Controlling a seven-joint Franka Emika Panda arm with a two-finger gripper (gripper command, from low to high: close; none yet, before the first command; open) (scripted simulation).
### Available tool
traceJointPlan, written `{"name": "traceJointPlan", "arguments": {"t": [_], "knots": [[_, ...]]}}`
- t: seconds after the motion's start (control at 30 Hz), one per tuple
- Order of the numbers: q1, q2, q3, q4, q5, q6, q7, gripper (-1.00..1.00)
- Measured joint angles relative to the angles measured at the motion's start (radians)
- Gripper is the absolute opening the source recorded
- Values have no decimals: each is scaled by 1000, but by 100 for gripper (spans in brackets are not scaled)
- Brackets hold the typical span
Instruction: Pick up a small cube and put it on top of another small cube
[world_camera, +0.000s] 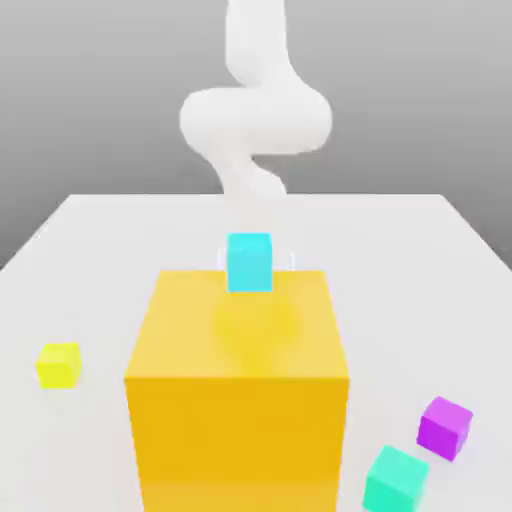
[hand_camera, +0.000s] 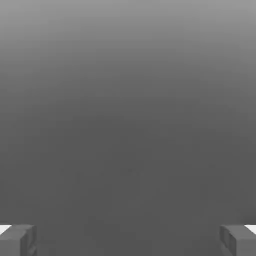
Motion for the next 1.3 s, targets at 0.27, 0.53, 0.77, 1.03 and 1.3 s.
{"name": "traceJointPlan", "arguments": {"t": [0.27, 0.53, 0.77, 1.03, 1.3], "knots": [[87, 295, 73, -67, -14, 129, -78, 0], [169, 585, 152, -132, -48, 256, -141, 0], [264, 842, 198, -189, -104, 365, -176, 0], [357, 1118, 123, -168, -224, 549, -113, -100], [345, 1092, 138, -174, -213, 527, -121, -100]]}}
